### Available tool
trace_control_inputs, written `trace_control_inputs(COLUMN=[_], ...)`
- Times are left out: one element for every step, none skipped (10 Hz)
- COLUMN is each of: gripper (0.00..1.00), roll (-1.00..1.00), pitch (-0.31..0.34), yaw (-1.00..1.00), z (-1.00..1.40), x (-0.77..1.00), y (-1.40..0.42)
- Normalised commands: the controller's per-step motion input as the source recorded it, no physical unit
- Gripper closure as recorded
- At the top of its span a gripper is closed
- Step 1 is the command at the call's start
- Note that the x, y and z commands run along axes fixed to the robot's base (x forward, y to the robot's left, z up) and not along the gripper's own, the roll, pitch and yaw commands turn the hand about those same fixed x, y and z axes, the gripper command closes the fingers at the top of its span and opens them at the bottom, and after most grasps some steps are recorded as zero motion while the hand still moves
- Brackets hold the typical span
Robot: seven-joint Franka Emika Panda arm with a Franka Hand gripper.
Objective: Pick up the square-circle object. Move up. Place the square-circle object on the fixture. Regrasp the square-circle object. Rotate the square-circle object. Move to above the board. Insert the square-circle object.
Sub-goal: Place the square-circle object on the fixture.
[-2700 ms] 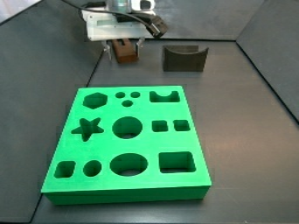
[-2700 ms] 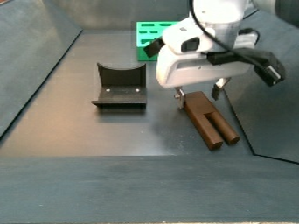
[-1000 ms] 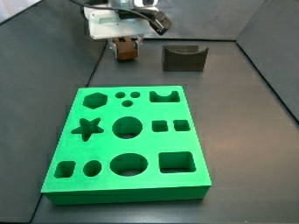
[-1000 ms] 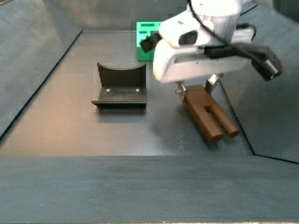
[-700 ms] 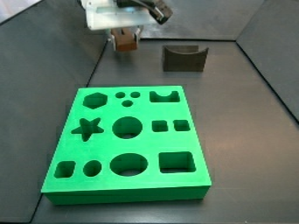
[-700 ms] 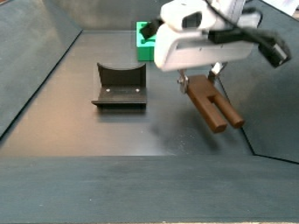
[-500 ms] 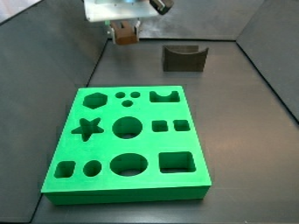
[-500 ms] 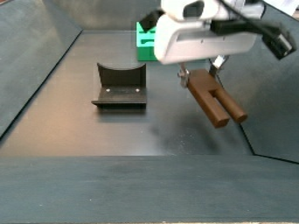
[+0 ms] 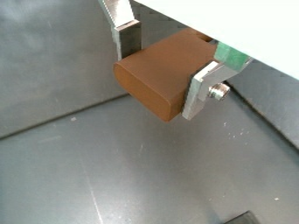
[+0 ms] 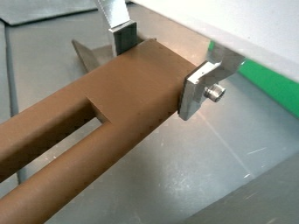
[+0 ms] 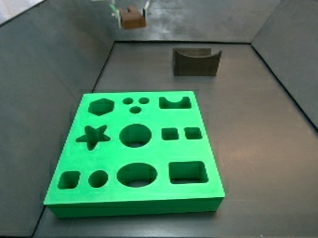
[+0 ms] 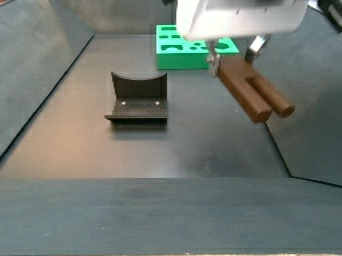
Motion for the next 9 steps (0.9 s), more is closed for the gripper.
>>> trace_control_inputs(gripper=[1.0, 1.0, 1.0, 1.0, 1.0, 1.0, 1.0, 1.0, 1.0], roll=[0.07, 0.08, 0.09, 0.09, 0.09, -0.05, -0.07, -0.08, -0.09], pitch=[0.044, 0.055, 0.064, 0.074, 0.086, -0.027, -0.005, 0.004, 0.018], yaw=[0.0, 0.0, 0.01, 0.01, 0.02, -1.0, -1.0, -0.78, -0.54], z=[0.99, 0.79, 0.6, 0.45, 0.3, 0.11, 0.07, 0.07, 0.07], x=[-0.03, -0.03, -0.01, -0.01, 0.0, 1.0, 1.0, 1.0, 1.0], y=[0.01, 0.01, 0.01, 0.01, 0.01, -0.22, -0.22, -0.19, -0.18])
